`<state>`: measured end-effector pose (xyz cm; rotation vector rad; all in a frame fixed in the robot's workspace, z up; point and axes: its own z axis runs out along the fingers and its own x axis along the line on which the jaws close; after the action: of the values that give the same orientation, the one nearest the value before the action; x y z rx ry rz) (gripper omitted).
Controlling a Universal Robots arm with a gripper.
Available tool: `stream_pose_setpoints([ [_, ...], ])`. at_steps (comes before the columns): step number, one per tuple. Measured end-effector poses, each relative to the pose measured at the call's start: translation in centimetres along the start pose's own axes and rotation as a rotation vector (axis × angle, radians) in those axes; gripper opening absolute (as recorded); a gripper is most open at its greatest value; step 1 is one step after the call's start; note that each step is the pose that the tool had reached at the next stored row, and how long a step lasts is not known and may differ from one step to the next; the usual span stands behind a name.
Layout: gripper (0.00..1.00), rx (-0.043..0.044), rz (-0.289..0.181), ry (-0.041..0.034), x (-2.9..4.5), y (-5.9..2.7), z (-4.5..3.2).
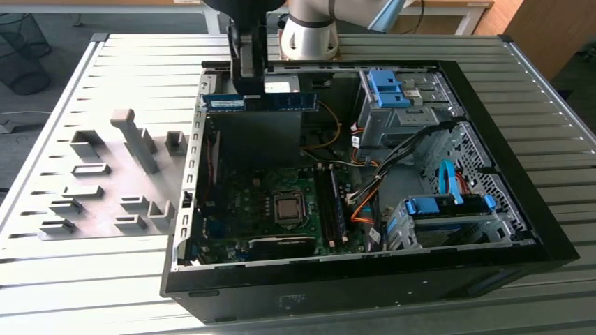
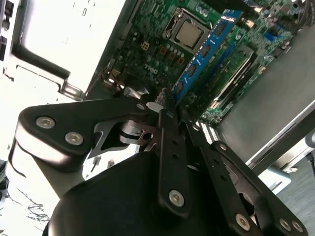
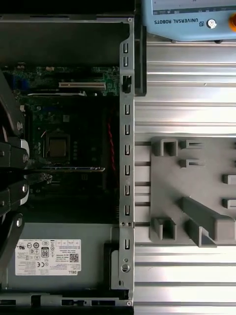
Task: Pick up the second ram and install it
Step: 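Pick up the second ram and move it above second insertion slot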
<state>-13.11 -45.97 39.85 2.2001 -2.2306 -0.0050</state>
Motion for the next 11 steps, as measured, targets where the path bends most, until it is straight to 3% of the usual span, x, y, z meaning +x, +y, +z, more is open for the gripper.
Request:
stream_pose_setpoints([
  [11,0.15,0.0000,0.000,0.0000,-0.02,-1.75,0.00],
])
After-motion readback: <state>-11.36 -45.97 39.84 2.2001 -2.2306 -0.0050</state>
